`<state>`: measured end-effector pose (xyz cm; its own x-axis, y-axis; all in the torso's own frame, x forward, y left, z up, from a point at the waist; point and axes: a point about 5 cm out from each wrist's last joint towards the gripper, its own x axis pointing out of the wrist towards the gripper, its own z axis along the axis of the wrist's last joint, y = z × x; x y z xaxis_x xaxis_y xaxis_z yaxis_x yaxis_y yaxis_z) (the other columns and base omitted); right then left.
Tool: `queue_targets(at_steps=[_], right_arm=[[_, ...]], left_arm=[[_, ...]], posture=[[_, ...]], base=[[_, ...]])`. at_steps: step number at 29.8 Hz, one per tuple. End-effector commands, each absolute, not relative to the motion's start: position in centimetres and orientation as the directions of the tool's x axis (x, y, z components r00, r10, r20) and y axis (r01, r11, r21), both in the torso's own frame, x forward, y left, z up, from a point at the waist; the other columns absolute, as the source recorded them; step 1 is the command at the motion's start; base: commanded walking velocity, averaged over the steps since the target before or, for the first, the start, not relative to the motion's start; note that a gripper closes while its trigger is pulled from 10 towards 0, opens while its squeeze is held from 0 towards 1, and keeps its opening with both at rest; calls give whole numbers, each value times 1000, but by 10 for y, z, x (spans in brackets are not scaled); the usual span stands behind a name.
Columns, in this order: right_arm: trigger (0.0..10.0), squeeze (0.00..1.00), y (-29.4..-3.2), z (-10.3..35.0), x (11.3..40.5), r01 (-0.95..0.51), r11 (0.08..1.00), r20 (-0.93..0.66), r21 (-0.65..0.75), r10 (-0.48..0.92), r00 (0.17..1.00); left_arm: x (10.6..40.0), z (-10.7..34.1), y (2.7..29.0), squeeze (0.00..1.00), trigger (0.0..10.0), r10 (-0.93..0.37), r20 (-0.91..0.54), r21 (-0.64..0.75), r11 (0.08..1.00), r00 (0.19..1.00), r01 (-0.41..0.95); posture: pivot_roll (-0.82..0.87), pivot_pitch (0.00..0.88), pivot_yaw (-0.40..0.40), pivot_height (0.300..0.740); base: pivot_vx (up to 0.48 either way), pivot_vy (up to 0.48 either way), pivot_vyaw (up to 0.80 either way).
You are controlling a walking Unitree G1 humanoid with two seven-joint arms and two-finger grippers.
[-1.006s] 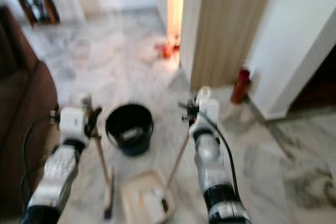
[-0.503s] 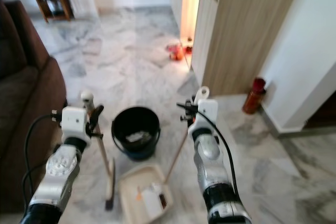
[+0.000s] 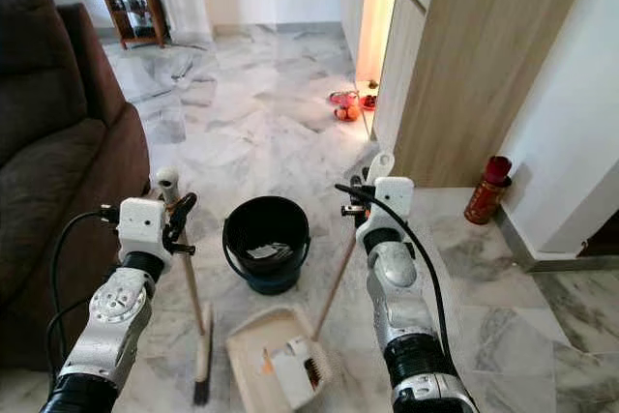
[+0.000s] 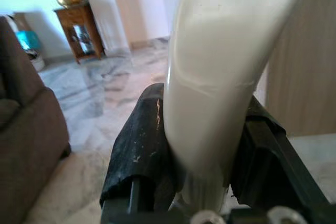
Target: Sweep floor
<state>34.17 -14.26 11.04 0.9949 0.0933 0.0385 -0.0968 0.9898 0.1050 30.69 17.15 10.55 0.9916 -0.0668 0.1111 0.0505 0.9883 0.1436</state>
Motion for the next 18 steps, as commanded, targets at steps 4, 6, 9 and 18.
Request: queue_targets(at_steps=[4,6,9,18], right_arm=[[10000,0,-142,143,343,-130,987,149,92,115,982],[10000,0,-143,151,342,-140,986,167,88,124,978],[10000,0,-143,162,340,-154,985,189,82,136,972],[10000,0,-158,181,335,-135,986,177,101,116,977]], left_arm=[[310,112,171,0,10000,-74,143,145,988,987,53],[310,112,171,0,10000,-73,142,145,988,987,52],[310,112,171,0,10000,-73,142,145,988,987,53],[310,112,169,0,10000,-78,141,139,989,987,58]], posture=[[109,0,24,740],[108,0,24,740],[104,0,24,740],[102,0,22,740]], base=[[0,0,0],[0,0,0],[0,0,0],[0,0,0]])
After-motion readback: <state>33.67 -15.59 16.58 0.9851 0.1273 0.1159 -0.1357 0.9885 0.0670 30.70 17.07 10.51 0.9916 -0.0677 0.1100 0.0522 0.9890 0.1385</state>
